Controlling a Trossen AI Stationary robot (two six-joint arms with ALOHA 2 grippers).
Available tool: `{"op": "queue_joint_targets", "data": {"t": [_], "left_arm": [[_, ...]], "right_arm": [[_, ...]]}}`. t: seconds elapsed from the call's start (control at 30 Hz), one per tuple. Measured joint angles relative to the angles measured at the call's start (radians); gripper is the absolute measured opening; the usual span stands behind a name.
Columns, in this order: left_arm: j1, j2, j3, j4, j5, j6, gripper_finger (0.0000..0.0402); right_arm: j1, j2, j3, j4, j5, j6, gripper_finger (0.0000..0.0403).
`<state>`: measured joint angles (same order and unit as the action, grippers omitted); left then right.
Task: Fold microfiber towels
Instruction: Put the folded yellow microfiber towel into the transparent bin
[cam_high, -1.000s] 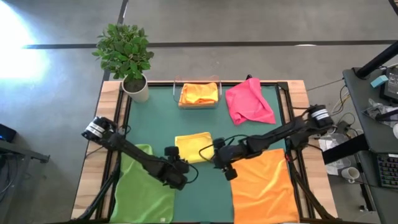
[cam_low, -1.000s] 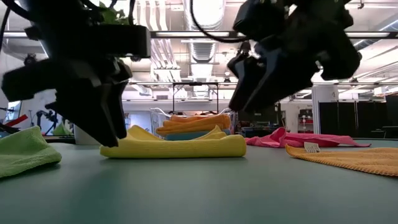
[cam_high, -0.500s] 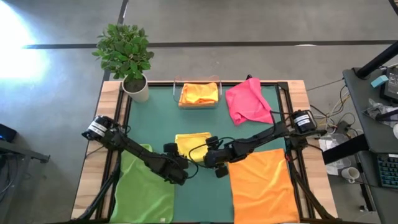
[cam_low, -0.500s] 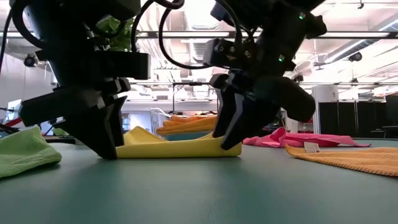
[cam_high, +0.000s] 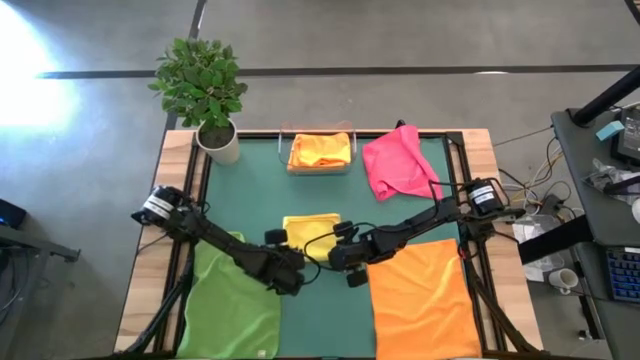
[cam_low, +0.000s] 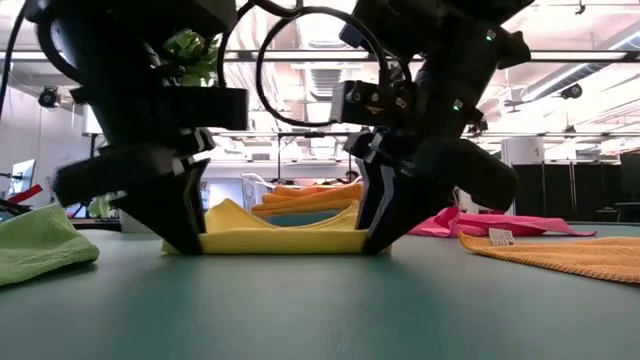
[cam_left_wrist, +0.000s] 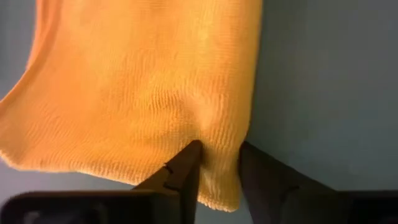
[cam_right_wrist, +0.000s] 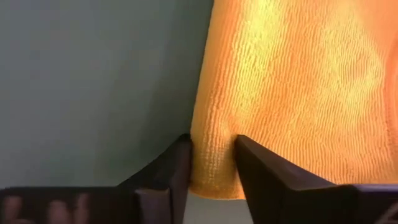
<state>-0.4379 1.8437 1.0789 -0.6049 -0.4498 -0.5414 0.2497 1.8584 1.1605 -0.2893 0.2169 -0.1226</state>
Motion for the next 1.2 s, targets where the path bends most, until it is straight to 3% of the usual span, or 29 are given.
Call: {"op": "queue_joint_targets", "data": {"t": [0.17, 0.23, 0.5, 0.8, 1.07, 1.2], "left_arm": [[0.011, 0.002, -0.006, 0.041, -0.009, 0.028, 0.0028], [0.021, 0.002, -0.006, 0.053, -0.009, 0.029, 0.0009], [0.038, -0.001, 0.037, 0.055, 0.046, 0.026, 0.0007], [0.044, -0.011, 0.186, 0.037, 0.139, 0.072, 0.0008], [0.102, -0.021, 0.380, -0.088, 0.104, 0.193, 0.0008], [0.151, -0.039, 0.457, -0.151, 0.074, 0.281, 0.0008]], "right_arm": [[-0.003, 0.000, 0.000, 0.000, -0.002, 0.021, 0.0030], [-0.005, 0.000, 0.000, -0.002, 0.005, 0.028, 0.0016], [-0.008, -0.049, 0.010, -0.120, 0.020, 0.084, 0.0010], [0.002, -0.224, 0.008, -0.274, 0.013, 0.239, 0.0009], [-0.001, -0.415, 0.008, -0.332, 0.029, 0.291, 0.0009], [-0.004, -0.493, 0.009, -0.336, 0.104, 0.291, 0.0009]]}}
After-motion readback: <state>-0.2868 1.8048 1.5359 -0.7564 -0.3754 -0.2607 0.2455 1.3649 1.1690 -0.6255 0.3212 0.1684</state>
